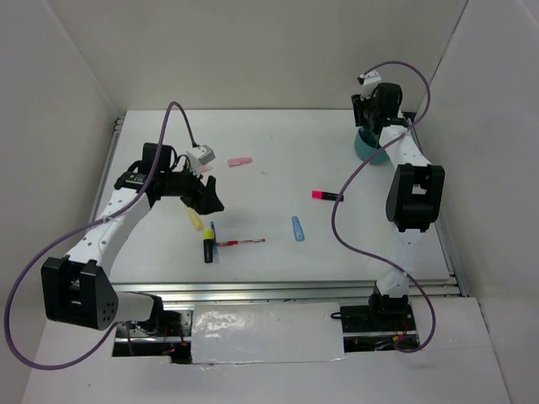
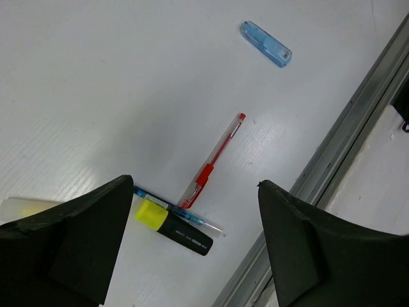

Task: Sort the stationery into containers
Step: Place the pen in the storage box, then pick up the pen from the center of the board.

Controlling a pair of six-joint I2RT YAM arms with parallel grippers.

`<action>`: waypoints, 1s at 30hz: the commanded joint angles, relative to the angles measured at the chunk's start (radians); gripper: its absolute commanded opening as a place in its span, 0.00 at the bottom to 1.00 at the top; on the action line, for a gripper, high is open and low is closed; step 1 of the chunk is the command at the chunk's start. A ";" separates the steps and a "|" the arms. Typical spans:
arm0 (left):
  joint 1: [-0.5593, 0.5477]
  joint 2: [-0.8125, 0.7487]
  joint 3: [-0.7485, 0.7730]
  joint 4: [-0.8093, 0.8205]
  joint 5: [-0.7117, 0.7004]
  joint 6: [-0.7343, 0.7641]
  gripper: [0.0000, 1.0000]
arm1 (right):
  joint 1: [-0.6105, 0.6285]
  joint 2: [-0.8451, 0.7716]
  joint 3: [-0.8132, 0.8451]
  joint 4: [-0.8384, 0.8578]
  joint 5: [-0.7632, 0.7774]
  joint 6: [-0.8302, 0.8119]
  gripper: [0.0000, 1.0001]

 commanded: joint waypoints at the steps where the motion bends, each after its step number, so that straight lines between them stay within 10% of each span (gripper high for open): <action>1: -0.040 0.015 0.038 -0.059 0.045 0.136 0.91 | -0.002 -0.084 -0.017 -0.011 -0.043 0.022 0.51; 9: -0.233 0.191 0.084 -0.201 -0.210 0.272 0.59 | 0.026 -0.266 -0.032 -0.158 -0.201 0.155 0.50; 30: -0.543 0.477 0.099 -0.046 -0.548 0.193 0.41 | -0.025 -0.780 -0.379 -0.311 -0.380 0.119 0.49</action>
